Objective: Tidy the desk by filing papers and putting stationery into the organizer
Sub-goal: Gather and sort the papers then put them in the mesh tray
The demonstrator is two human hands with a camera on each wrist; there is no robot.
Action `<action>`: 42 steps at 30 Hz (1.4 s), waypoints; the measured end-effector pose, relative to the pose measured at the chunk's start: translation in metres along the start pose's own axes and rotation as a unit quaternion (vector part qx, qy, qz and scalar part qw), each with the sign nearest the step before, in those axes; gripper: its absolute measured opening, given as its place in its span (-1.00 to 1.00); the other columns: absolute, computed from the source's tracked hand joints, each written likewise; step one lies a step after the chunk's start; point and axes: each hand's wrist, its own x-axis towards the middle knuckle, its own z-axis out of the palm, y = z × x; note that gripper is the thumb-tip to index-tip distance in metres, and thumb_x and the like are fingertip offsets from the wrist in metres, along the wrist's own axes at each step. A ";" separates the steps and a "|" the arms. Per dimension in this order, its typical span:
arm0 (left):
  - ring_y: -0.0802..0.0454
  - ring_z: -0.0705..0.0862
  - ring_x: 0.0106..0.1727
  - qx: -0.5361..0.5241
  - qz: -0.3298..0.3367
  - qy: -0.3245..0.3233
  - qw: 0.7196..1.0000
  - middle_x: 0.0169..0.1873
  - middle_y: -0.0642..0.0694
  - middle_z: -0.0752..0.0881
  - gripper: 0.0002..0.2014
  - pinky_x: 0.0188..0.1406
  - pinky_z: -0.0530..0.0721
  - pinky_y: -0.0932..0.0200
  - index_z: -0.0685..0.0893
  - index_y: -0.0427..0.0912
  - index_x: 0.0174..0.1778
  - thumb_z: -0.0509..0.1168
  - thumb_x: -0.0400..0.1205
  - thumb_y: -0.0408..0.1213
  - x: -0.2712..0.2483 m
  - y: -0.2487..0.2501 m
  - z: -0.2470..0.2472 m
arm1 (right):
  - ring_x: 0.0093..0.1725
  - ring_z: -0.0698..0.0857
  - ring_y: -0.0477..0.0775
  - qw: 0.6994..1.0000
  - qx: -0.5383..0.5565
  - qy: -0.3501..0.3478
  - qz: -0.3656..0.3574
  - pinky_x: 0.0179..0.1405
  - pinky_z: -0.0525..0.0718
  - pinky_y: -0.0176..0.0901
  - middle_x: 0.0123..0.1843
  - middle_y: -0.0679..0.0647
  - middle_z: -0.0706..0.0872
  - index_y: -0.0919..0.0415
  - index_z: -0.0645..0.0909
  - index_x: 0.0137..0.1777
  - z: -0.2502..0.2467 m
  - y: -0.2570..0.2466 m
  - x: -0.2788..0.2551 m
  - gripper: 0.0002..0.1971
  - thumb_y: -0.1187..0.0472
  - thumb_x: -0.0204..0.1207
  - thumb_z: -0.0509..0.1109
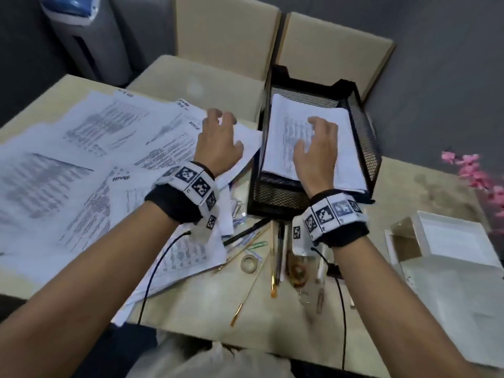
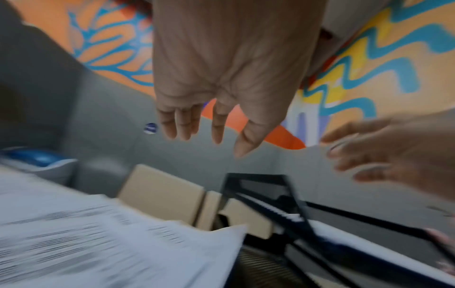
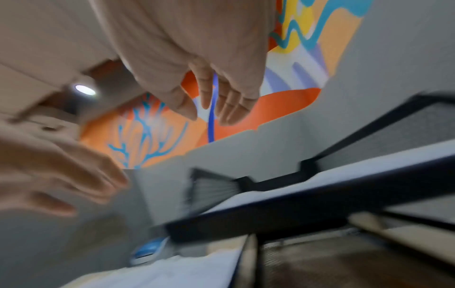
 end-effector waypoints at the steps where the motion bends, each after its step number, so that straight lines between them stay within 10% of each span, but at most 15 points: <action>1: -0.29 0.34 0.43 0.002 -0.042 -0.004 0.999 0.41 -0.33 0.29 -0.58 0.39 0.43 -0.14 0.42 -0.34 0.35 0.22 0.56 -0.37 -0.003 -0.025 -0.011 | 0.19 0.55 0.12 0.998 0.042 -0.011 -0.035 0.19 0.48 -0.14 0.26 0.20 0.52 0.30 0.47 0.32 0.015 -0.022 -0.012 -0.64 0.41 0.52 0.23; 5: -0.32 0.34 0.45 0.052 -0.203 -0.073 0.975 0.42 -0.39 0.29 -0.57 0.41 0.40 -0.11 0.43 -0.38 0.37 0.25 0.59 -0.32 -0.023 -0.133 -0.047 | 0.08 0.61 0.16 0.971 0.035 -0.221 -0.088 0.11 0.51 -0.05 0.13 0.26 0.64 0.34 0.53 0.24 0.093 -0.069 -0.057 -0.72 0.34 0.55 0.22; 10: -0.34 0.35 0.46 0.178 -0.346 -0.159 0.908 0.41 -0.44 0.38 -0.32 0.45 0.37 -0.06 0.41 -0.52 0.38 0.29 0.59 0.04 -0.073 -0.241 -0.079 | 0.43 0.40 0.34 0.894 -0.132 -0.417 0.099 0.35 0.44 0.09 0.42 0.33 0.41 0.36 0.31 0.43 0.162 -0.052 -0.088 -0.43 0.10 0.51 0.37; 14: -0.36 0.30 0.47 0.213 -0.387 -0.192 0.876 0.42 -0.41 0.35 -0.18 0.46 0.37 -0.21 0.46 -0.47 0.34 0.16 0.53 0.30 -0.102 -0.279 -0.060 | 0.32 0.51 0.33 0.904 -0.116 -0.383 0.151 0.19 0.51 0.01 0.33 0.34 0.47 0.40 0.31 0.35 0.183 -0.051 -0.107 -0.48 0.21 0.49 0.40; 19: -0.38 0.54 0.35 -0.083 -0.405 -0.060 0.909 0.37 -0.50 0.50 -0.32 0.28 0.54 -0.12 0.42 -0.57 0.37 -0.02 0.71 0.08 -0.093 -0.276 -0.049 | 0.19 0.56 0.26 0.920 -0.033 -0.315 0.231 -0.02 0.45 -0.09 0.18 0.34 0.51 0.43 0.33 0.27 0.204 -0.080 -0.136 -0.70 0.50 0.53 0.13; 23: -0.29 0.60 0.26 -0.167 -0.371 -0.041 0.912 0.38 -0.34 0.50 -0.14 0.05 0.56 0.07 0.14 -0.27 0.54 0.37 0.49 0.12 -0.098 -0.274 -0.052 | 0.21 0.58 0.30 0.910 -0.006 -0.334 0.245 0.05 0.53 -0.04 0.24 0.33 0.54 0.44 0.30 0.36 0.223 -0.107 -0.152 -0.61 0.47 0.52 0.13; 28: -0.14 0.66 0.04 -0.222 -0.320 -0.018 0.921 -0.16 0.03 0.63 -0.56 -0.14 0.55 0.16 0.55 -0.08 0.00 0.36 0.45 0.20 -0.096 -0.294 -0.068 | 0.01 0.54 0.16 0.967 0.025 -0.209 0.140 -0.07 0.51 -0.10 -0.03 0.22 0.56 0.29 0.48 -0.08 0.228 -0.115 -0.122 -0.92 0.34 0.61 0.17; 31: -0.02 0.65 0.08 -0.289 -0.286 -0.011 0.914 0.02 -0.03 0.67 -0.55 0.15 0.57 0.06 0.60 -0.08 0.24 0.33 0.53 0.10 -0.093 -0.295 -0.087 | -0.26 0.42 0.10 0.983 0.040 -0.143 0.107 -0.45 0.24 -0.18 -0.30 0.15 0.50 0.25 0.42 -0.26 0.218 -0.118 -0.095 -0.78 0.32 0.65 0.17; 36: 0.02 0.62 -0.02 -0.357 -0.260 0.067 0.895 -0.03 -0.09 0.68 -0.59 0.04 0.54 0.12 0.62 -0.18 0.25 0.32 0.57 -0.01 -0.069 -0.297 -0.100 | -0.22 0.45 0.12 0.986 0.034 -0.091 0.138 -0.42 0.09 -0.18 -0.29 0.15 0.56 0.24 0.48 -0.28 0.217 -0.114 -0.056 -0.77 0.29 0.63 0.20; 40: 0.04 0.37 -0.46 -0.289 -0.259 0.166 0.907 -0.52 -0.12 0.44 -0.54 -0.32 0.29 0.16 0.47 -0.16 -0.47 0.15 0.58 0.14 -0.040 -0.304 -0.096 | -0.04 0.52 0.21 0.978 0.021 -0.077 0.194 -0.20 0.22 -0.24 -0.09 0.19 0.65 0.38 0.63 -0.04 0.214 -0.104 -0.030 -0.79 0.31 0.63 0.17; 42: -0.22 0.56 -0.33 -0.234 -0.314 0.162 0.906 -0.40 -0.36 0.58 -0.59 -0.27 0.46 0.08 0.62 -0.35 -0.31 0.15 0.67 -0.09 -0.030 -0.317 -0.087 | 0.01 0.52 0.23 0.970 0.003 -0.102 0.223 -0.13 0.30 -0.16 -0.08 0.21 0.62 0.37 0.57 -0.12 0.214 -0.093 -0.026 -0.81 0.33 0.62 0.15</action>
